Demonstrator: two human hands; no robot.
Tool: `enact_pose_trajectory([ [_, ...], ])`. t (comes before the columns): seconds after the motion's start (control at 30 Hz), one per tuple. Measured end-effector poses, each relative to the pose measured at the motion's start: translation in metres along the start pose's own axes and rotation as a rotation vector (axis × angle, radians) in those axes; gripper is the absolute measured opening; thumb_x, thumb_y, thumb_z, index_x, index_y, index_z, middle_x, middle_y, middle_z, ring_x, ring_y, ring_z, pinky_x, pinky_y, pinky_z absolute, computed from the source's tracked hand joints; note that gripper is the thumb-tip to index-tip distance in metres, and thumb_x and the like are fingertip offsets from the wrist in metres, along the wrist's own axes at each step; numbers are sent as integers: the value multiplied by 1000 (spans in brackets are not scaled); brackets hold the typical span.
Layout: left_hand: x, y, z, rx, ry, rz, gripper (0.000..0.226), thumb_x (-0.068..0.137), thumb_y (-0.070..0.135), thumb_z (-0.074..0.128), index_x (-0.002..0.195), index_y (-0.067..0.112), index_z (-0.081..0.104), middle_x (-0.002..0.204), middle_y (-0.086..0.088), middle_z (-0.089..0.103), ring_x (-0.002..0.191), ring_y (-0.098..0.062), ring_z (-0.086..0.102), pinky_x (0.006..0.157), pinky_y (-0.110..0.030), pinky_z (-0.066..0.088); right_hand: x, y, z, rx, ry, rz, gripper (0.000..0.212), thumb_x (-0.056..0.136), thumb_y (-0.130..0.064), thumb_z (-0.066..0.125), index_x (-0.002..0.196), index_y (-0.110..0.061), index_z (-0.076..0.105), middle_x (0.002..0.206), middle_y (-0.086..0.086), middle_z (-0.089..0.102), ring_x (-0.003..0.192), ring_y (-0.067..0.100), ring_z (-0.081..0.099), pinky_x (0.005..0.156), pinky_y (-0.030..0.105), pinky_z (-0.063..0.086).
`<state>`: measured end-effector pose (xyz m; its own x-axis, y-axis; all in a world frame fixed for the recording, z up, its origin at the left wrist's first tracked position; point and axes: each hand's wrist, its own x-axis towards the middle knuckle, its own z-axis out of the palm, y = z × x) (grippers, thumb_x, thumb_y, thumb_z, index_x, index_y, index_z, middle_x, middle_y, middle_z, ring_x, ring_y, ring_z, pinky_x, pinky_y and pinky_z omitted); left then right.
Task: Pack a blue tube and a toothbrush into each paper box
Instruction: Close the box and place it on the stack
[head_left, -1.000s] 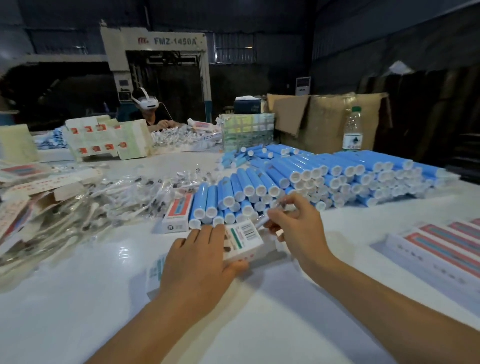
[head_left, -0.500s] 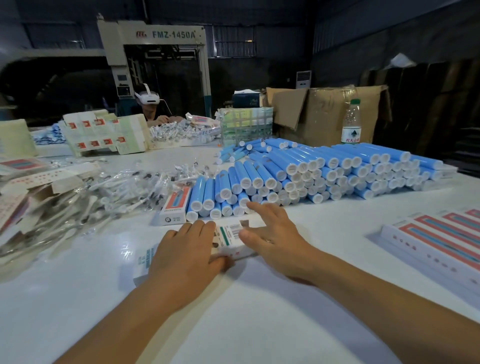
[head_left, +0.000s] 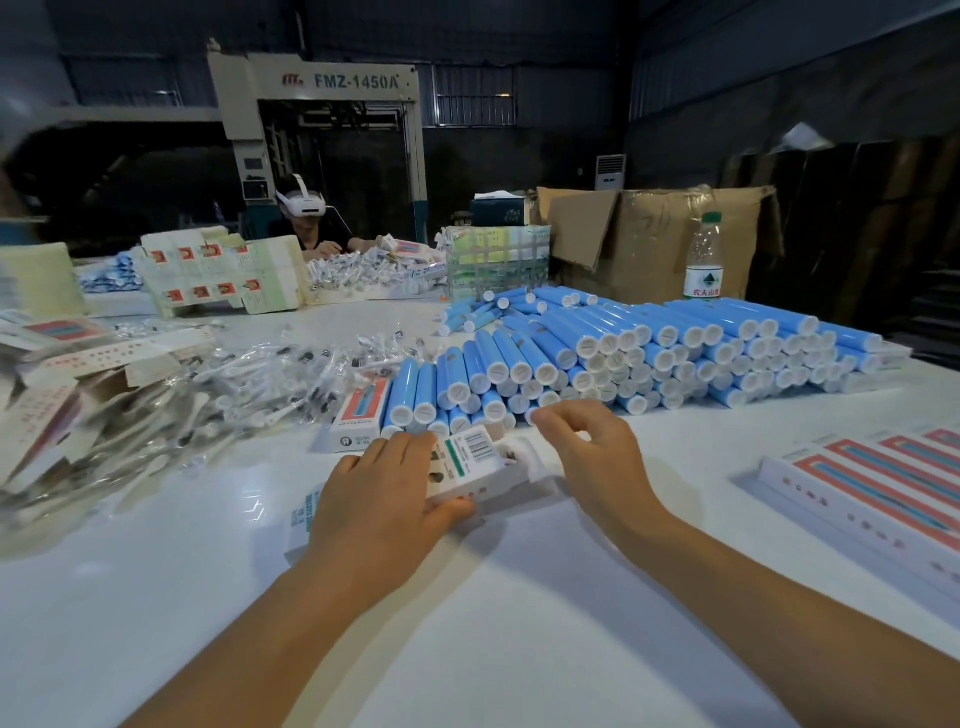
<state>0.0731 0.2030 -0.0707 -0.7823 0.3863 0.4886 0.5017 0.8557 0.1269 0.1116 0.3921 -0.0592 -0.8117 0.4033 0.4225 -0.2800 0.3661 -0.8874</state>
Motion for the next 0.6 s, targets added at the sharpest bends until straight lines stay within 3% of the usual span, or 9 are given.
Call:
enact_pose_trajectory([
  [0.1,3,-6,0,9,12,-47,71,83,69,41,140,29,29,131,11,45,118,-13,41,90,-29,31,-3,-1,0,-138,18,-91,23,88,-14,60,72,-31,64,86,-9,64,79,0,55,68,8,38],
  [0.2,4,-8,0,10,39,-70,69,83,68,40,138,27,32,127,9,47,115,-14,43,88,-30,32,-7,-1,6,-232,-37,-108,18,88,-11,60,85,-25,70,83,-16,61,78,-2,55,68,4,37],
  [0.3,5,-7,1,19,37,-79,68,84,68,40,137,27,31,127,9,46,116,-14,42,88,-30,31,-10,-2,11,-286,-96,-119,19,89,-10,59,100,-15,74,82,-14,58,78,1,53,69,5,37],
  [0.4,6,-4,4,47,29,-74,68,85,68,39,138,26,28,131,9,43,118,-14,40,91,-30,30,-12,-3,14,-284,-120,-96,19,90,-9,59,101,-14,74,80,-13,57,77,2,53,68,7,37],
  [0.5,6,-1,6,67,49,-61,68,86,68,38,138,25,28,131,9,43,119,-14,40,91,-30,30,-11,0,16,-225,-85,-35,19,91,-9,59,105,-9,73,92,-4,63,85,8,56,71,9,39],
  [0.6,5,1,8,75,78,-61,68,86,67,38,138,24,29,131,8,43,119,-14,40,91,-30,30,-12,1,19,-164,-78,8,22,91,-7,59,111,-6,70,105,-4,60,98,10,56,79,1,38],
])
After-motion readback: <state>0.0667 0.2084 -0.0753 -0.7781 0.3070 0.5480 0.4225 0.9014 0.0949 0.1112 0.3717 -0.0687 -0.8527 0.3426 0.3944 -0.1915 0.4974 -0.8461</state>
